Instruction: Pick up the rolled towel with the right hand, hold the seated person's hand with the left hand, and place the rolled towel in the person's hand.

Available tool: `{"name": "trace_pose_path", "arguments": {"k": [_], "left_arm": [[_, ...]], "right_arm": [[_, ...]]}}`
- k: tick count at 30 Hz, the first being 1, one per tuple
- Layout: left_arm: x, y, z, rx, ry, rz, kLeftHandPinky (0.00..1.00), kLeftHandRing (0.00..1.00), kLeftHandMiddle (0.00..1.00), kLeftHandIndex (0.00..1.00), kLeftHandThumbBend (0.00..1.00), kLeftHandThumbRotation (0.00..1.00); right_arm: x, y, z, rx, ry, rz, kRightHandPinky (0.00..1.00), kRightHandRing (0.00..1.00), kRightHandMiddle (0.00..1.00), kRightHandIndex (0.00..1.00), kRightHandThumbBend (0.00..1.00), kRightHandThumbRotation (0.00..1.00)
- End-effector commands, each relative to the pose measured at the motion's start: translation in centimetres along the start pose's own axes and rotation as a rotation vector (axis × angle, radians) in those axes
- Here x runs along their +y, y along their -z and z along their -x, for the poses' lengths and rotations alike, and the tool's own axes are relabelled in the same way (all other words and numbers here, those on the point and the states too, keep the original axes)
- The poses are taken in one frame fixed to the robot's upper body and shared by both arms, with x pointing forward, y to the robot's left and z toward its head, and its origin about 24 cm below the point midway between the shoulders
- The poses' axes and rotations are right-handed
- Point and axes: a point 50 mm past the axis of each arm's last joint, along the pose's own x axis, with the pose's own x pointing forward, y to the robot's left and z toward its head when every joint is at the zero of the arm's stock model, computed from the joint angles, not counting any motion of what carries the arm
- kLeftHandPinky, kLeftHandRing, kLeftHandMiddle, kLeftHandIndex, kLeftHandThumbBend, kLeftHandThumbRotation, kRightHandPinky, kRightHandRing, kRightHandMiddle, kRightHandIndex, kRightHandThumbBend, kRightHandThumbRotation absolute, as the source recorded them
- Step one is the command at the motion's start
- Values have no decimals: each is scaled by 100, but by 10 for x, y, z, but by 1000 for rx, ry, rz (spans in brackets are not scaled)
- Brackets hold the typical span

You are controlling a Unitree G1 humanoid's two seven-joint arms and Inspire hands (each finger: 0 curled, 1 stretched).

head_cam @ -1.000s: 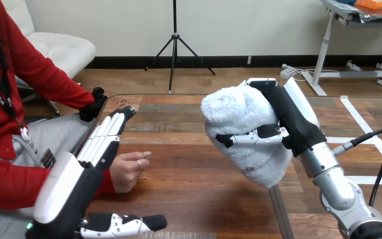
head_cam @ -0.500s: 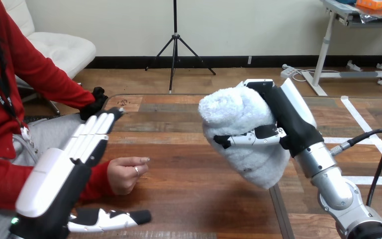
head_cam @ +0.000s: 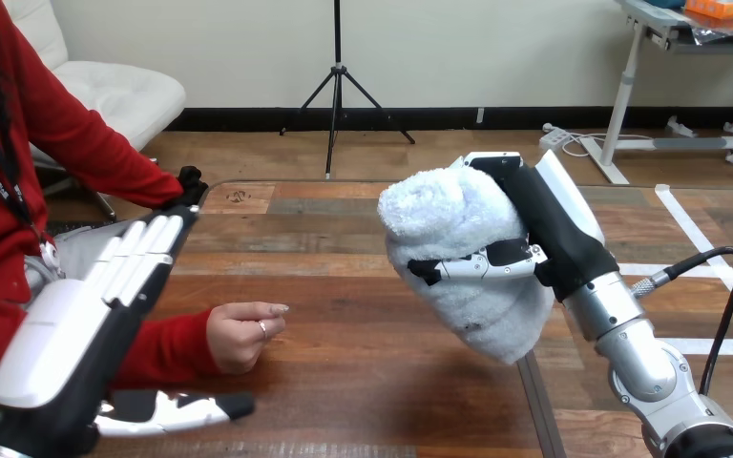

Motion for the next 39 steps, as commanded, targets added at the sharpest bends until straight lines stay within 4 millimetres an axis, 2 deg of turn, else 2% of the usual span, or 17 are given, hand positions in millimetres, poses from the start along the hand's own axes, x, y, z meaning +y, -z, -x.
{"name": "trace_pose_path", "arguments": {"k": [1, 9, 19, 39], "left_arm": [[18, 3, -10, -32, -29, -66, 98, 100, 100, 100, 100, 55], [22, 12, -10, -9, 2, -118, 95, 97, 99, 100, 100, 51], [25, 20, -11, 22, 53, -162, 96, 95, 96, 97, 100, 47], [26, 34, -13, 38, 101, -205, 94, 91, 90, 92, 100, 43]], "right_arm": [[-25, -25, -29, -146, 119, 6, 2, 5, 8, 6, 52, 0], [-30, -25, -30, -140, 163, -31, 1, 5, 8, 6, 50, 0], [-37, -25, -30, -140, 191, -54, 1, 4, 8, 6, 47, 0], [-39, -26, -29, -156, 192, -73, 2, 5, 9, 7, 49, 0]]}}
